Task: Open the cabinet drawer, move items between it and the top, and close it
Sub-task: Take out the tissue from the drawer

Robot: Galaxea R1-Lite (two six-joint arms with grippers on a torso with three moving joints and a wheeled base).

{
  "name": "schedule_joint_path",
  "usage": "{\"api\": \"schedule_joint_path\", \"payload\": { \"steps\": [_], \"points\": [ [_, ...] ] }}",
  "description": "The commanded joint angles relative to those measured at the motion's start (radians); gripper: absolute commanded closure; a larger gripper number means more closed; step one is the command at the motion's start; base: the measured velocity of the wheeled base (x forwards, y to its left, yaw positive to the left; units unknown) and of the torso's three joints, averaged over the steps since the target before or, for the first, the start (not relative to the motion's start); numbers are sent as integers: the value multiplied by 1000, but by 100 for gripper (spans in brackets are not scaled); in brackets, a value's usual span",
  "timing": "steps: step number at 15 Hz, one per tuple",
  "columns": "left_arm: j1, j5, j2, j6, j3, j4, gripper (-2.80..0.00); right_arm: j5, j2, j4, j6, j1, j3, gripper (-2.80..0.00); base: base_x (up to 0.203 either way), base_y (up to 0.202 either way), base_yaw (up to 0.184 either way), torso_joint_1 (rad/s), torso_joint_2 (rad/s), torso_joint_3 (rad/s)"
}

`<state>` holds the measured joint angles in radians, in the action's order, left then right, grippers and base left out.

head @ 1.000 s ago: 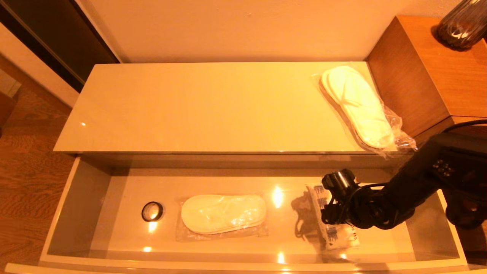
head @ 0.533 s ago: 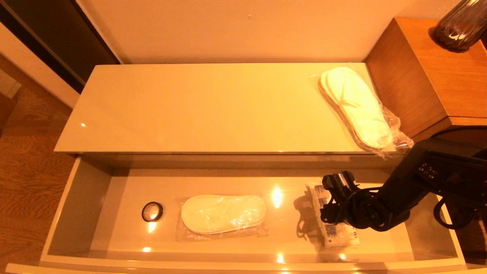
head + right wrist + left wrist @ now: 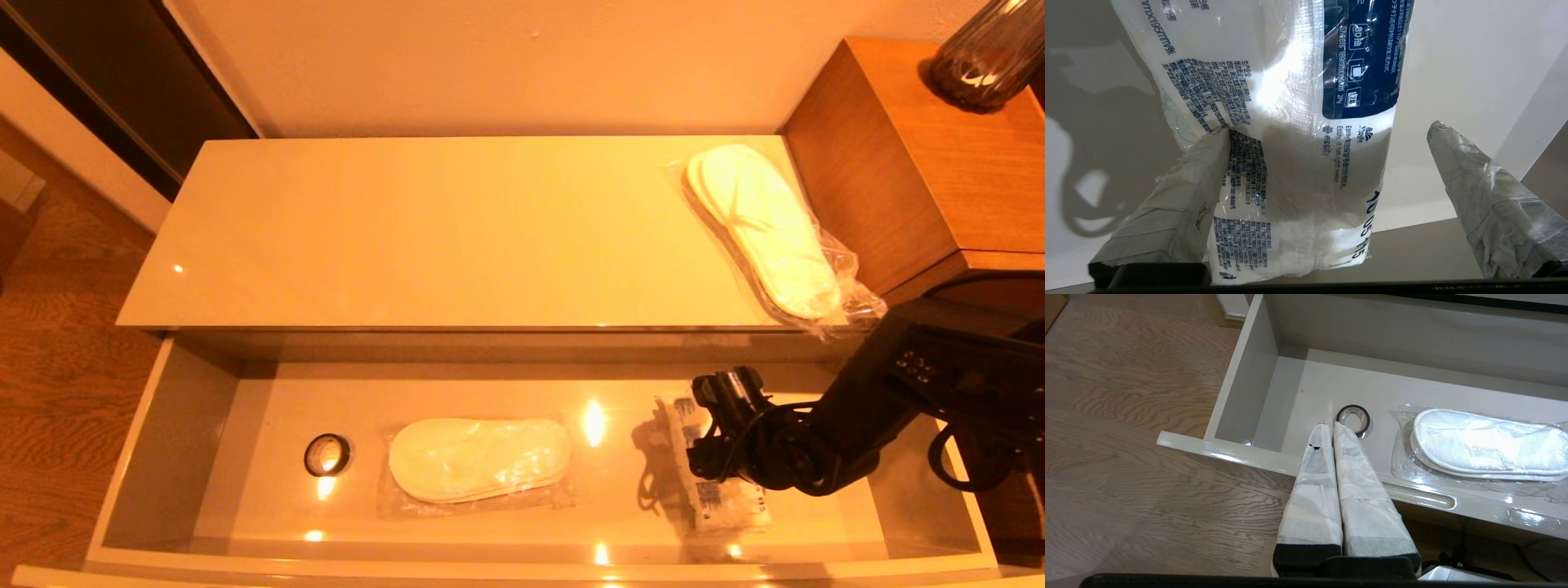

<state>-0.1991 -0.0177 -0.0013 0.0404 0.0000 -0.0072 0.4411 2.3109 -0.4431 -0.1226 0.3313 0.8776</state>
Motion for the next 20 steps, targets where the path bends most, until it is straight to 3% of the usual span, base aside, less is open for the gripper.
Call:
{"api": "schedule_joint_path", "payload": {
  "steps": [1,7,13,17,20],
  "points": [
    [0,-1,-39,1,2,0,0,6,-22,5,-1,0,-14,-280,0,0,0,0,0,0],
    [0,-1,-39,1,2,0,0,5,-134,58,40,-4,18,-280,0,0,0,0,0,0],
    [0,-1,-39,1,2,0,0,-12,-216,171,29,26,25,-280,0,0,0,0,0,0],
    [0,-1,-39,1,2,0,0,-48,-194,178,3,63,32,-280,0,0,0,0,0,0],
    [0,-1,-39,1,2,0,0,-62,-94,175,-23,24,79,-280,0,0,0,0,0,0]
  ]
}}
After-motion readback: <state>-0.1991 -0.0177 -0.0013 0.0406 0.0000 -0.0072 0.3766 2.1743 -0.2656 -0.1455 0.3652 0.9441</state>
